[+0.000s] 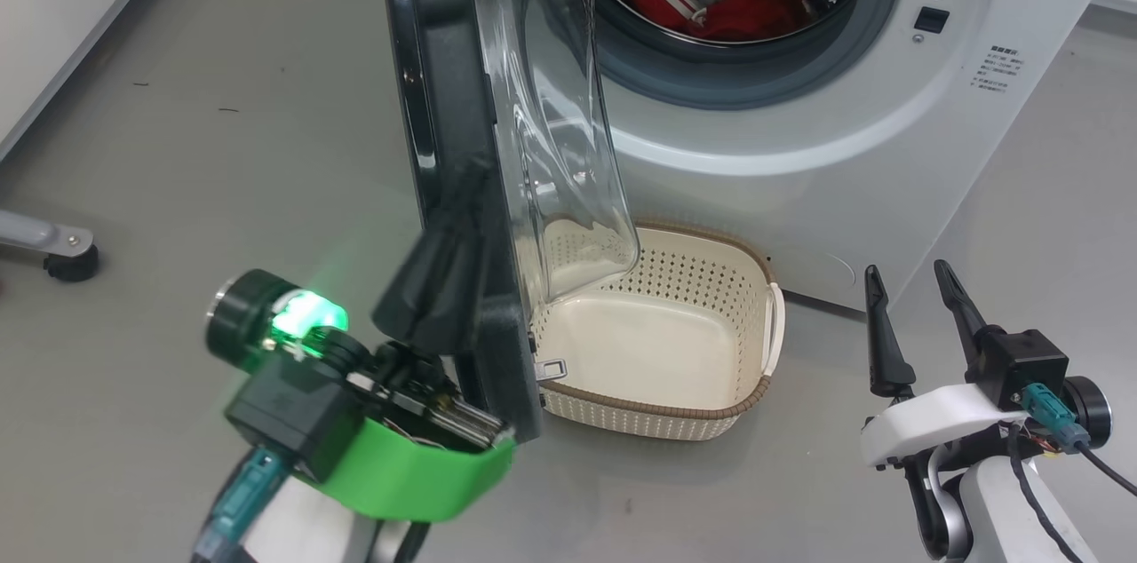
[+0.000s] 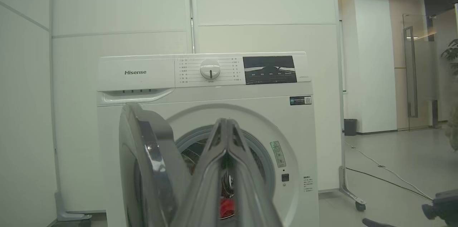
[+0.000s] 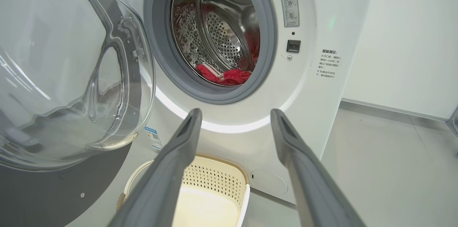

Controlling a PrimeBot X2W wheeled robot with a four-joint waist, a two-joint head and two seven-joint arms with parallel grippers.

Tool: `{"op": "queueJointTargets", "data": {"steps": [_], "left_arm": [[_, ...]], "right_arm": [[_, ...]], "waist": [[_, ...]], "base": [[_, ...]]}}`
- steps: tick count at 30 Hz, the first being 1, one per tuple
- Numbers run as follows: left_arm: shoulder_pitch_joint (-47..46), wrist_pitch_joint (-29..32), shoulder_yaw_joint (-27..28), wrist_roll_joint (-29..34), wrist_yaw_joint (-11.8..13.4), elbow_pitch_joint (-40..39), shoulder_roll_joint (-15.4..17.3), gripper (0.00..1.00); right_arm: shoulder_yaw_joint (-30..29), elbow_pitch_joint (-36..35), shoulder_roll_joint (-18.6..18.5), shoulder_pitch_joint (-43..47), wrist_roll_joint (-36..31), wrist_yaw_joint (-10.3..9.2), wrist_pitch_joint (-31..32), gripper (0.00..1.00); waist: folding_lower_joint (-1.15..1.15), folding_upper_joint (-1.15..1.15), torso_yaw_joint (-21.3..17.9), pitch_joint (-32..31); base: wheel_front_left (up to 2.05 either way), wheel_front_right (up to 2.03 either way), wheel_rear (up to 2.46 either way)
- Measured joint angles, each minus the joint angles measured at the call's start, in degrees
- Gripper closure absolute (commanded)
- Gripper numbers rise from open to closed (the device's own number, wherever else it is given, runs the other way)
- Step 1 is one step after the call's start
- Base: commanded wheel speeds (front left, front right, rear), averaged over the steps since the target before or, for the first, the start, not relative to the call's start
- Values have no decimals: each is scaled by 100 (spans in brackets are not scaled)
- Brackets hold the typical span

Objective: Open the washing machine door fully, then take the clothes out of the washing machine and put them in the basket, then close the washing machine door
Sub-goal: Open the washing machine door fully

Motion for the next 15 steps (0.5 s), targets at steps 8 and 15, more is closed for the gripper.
{"op": "queueJointTargets", "data": {"steps": [8, 15], "left_arm": [[396, 722, -665, -411, -254, -179, 26, 100], [687, 1385, -850, -650, -275, -89, 183, 100]], "right_arm": [[-53, 24, 41, 88, -36, 27, 0, 0], [-104, 30, 68, 100, -51, 53, 0, 0]], "waist": [[0, 0, -31, -40], [0, 0, -47, -31]], "base": [[0, 0, 0], [0, 0, 0]]}}
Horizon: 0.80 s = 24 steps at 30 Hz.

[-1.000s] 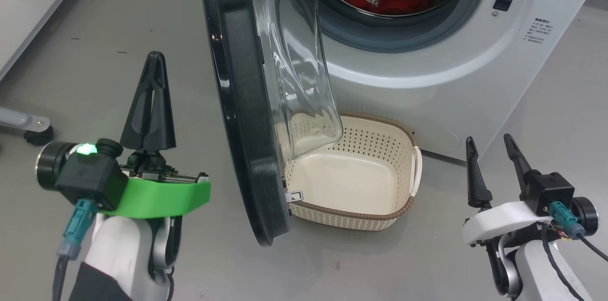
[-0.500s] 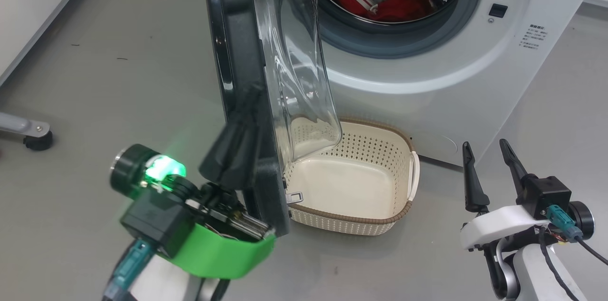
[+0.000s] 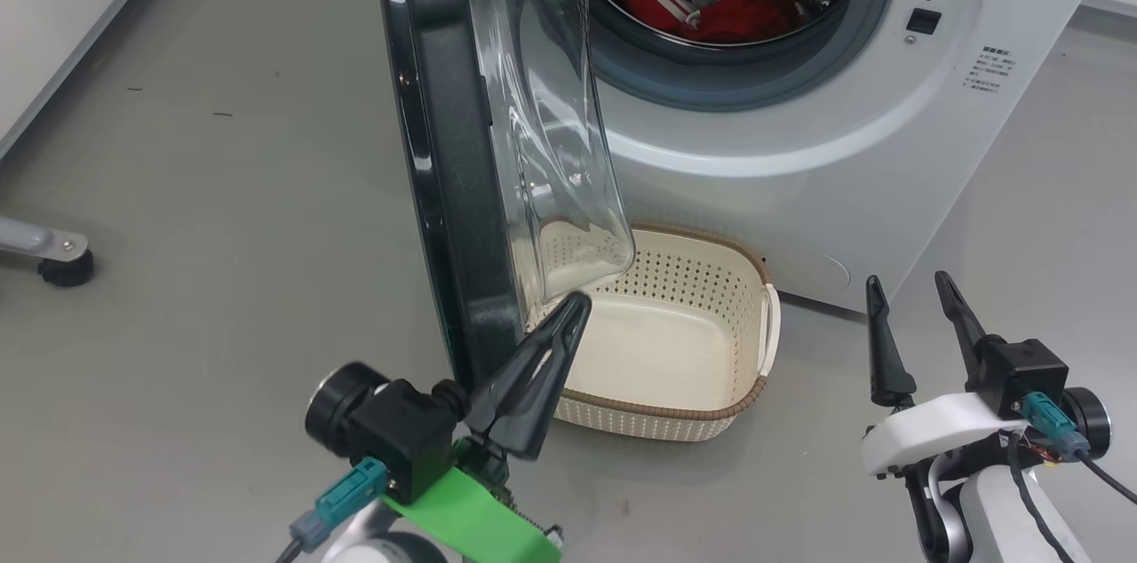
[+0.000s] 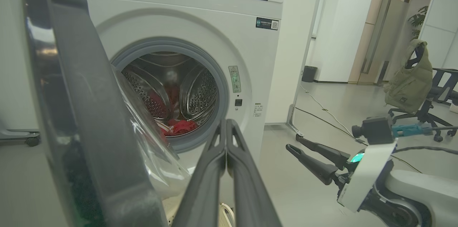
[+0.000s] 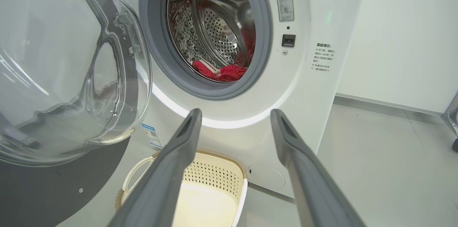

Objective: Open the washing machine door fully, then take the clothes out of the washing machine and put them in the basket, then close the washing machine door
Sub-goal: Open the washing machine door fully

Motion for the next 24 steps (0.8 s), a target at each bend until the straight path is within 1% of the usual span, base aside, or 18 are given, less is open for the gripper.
{"op": "queueJointTargets", "data": {"steps": [4, 9, 14, 24], "left_arm": [[238, 359, -52, -111, 1, 124, 71, 100], [422, 641, -47, -210, 67, 234, 116, 100], [463, 702, 59, -248, 164, 312, 155, 100], [462, 777, 167, -289, 218, 464, 163, 100]], "right_arm": [[-8, 14, 24, 1, -7, 49, 0, 0], [-40, 14, 41, 1, -49, 49, 0, 0], [-73, 15, 44, -1, -70, 70, 0, 0], [-101, 25, 66, -2, -101, 113, 0, 0]], "waist": [[0, 0, -9, 12], [0, 0, -17, 35], [0, 0, -14, 79], [0, 0, -46, 128]], "base": [[0, 0, 0], [0, 0, 0], [0, 0, 0], [0, 0, 0]]}}
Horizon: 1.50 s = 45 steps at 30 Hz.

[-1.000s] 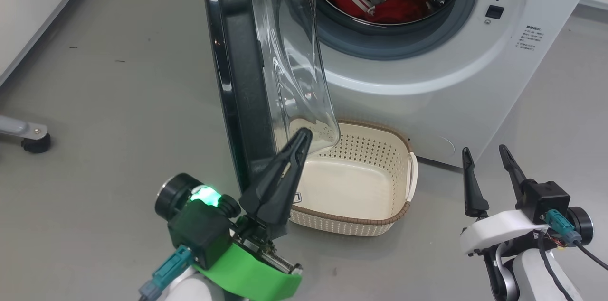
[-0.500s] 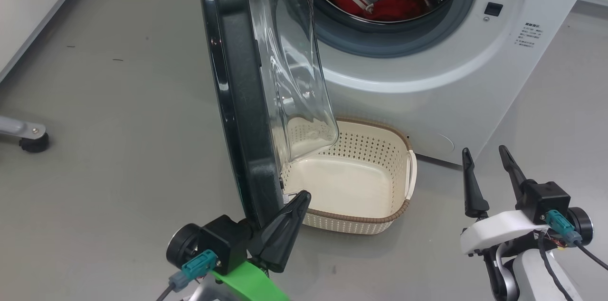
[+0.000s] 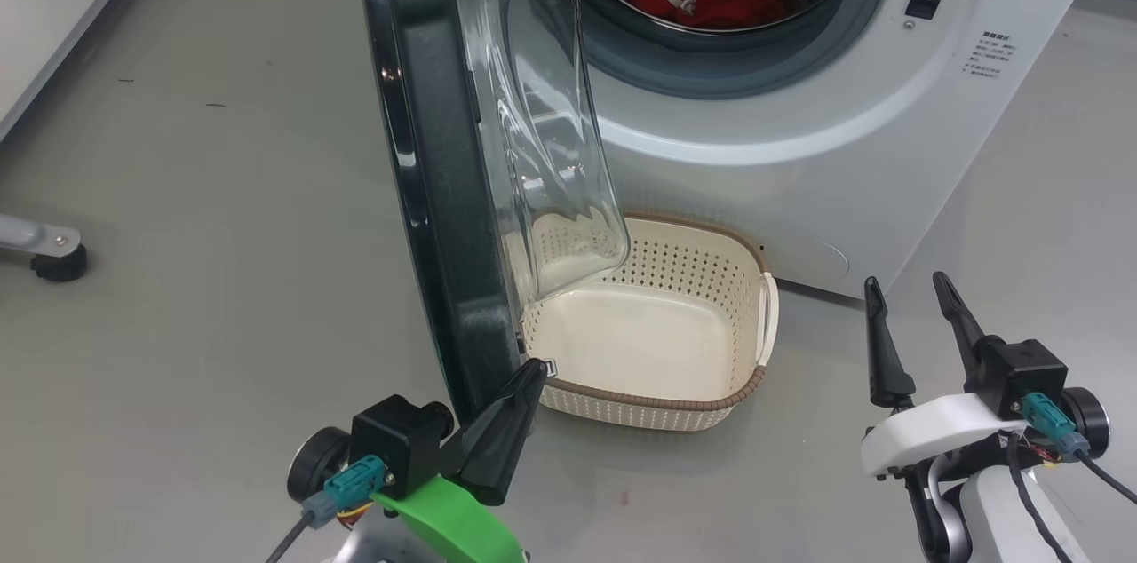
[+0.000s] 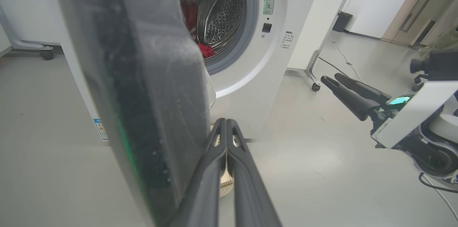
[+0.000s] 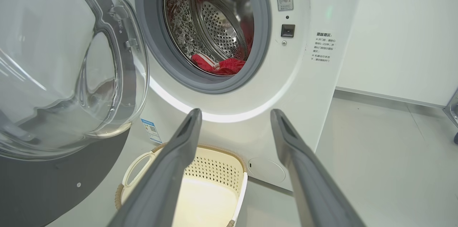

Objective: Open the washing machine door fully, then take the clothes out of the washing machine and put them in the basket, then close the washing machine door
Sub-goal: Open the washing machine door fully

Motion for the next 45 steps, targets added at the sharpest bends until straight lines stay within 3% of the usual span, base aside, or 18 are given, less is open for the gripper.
{"op": "queueJointTargets", "data": {"steps": [20, 45], "left_arm": [[-1, -129, 212, -10, 203, 318, -98, 100], [8, -599, 716, -1, 656, 535, -156, 100]], "right_arm": [[-127, 27, 47, -4, -87, 87, 0, 0], [-283, 36, 70, -5, -149, 155, 0, 0]], "waist": [[0, 0, -20, 12], [0, 0, 59, -45]], "base": [[0, 0, 0], [0, 0, 0]]}}
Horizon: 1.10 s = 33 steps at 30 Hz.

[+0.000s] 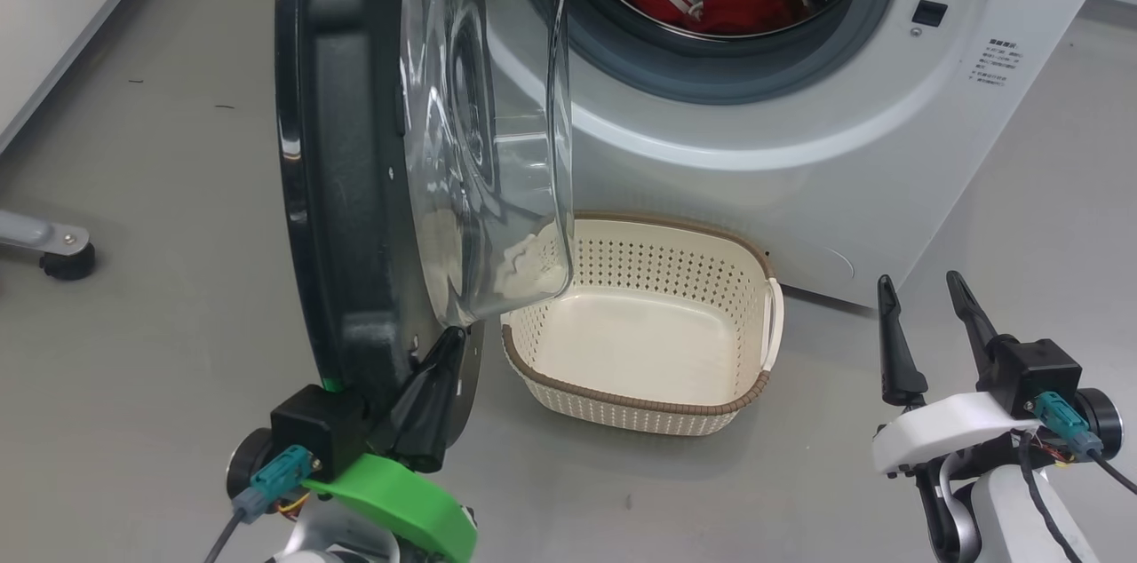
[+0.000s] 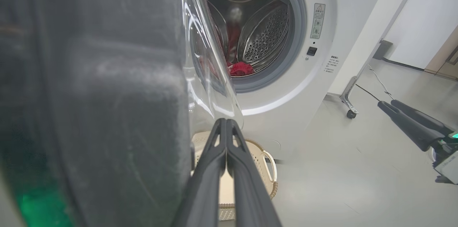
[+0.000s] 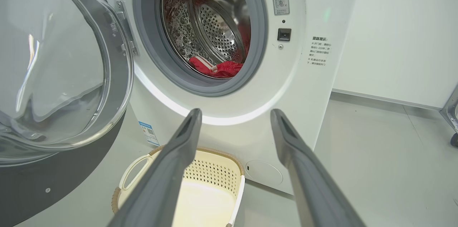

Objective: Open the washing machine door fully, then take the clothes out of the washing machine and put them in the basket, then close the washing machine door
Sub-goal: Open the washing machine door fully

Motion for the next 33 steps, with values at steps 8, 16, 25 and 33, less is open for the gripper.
{"op": "queueJointTargets", "data": {"steps": [8, 16, 25, 33], "left_arm": [[11, -213, 350, 0, 121, 132, -21, 100], [17, -455, 779, -38, 187, 305, -32, 100], [7, -726, 1343, -86, 214, 527, -37, 100], [-61, -1012, 1825, -99, 243, 832, 19, 100]], "right_arm": [[-36, 7, 8, 0, -11, 34, 0, 0], [-57, 8, 24, 1, -24, 37, 0, 0], [-91, 0, 30, 2, -59, 59, 0, 0], [-70, 1, 34, 2, -93, 83, 0, 0]], "waist": [[0, 0, 21, -20], [0, 0, 21, -24], [0, 0, 32, 26], [0, 0, 4, 67]], "base": [[0, 0, 0], [0, 0, 0], [0, 0, 0], [0, 0, 0]]}}
